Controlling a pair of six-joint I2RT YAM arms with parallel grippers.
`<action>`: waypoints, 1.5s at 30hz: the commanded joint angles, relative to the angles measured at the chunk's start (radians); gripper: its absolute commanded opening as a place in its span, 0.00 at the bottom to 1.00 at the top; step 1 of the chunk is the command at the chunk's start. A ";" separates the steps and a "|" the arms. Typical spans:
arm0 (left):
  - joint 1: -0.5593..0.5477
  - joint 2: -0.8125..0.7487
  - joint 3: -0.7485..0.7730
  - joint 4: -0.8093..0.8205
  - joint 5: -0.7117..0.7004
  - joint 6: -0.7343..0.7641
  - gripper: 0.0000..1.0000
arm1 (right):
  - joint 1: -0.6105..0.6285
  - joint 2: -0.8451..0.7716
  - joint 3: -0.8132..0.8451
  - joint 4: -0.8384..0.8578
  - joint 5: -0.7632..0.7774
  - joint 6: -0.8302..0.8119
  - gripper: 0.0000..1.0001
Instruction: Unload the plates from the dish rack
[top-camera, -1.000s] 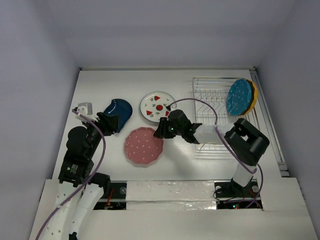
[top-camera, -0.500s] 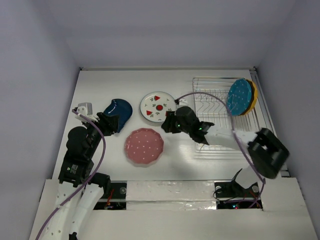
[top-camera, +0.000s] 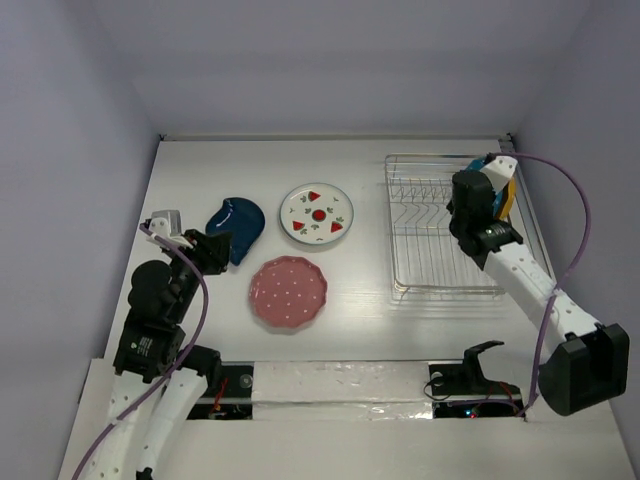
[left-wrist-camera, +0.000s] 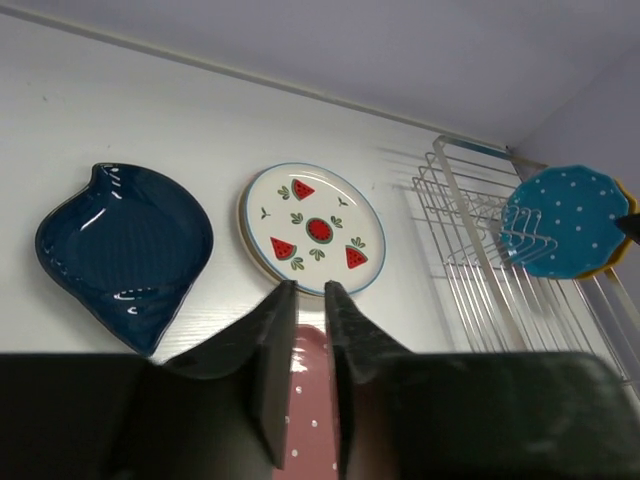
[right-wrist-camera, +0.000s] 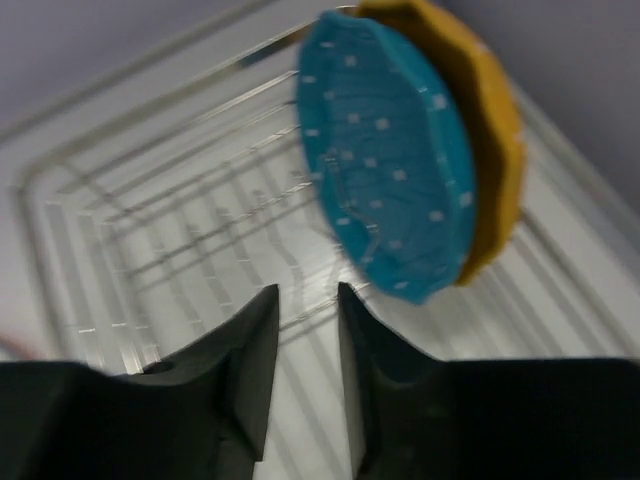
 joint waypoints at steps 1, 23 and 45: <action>-0.028 -0.013 0.000 0.035 -0.009 0.003 0.19 | -0.035 0.062 0.089 -0.125 0.227 -0.062 0.41; -0.061 0.014 0.000 0.032 -0.012 0.001 0.39 | -0.279 0.317 0.196 -0.044 0.029 -0.101 0.56; -0.061 0.013 0.002 0.033 -0.012 0.000 0.42 | -0.233 0.113 0.244 -0.084 0.048 -0.202 0.00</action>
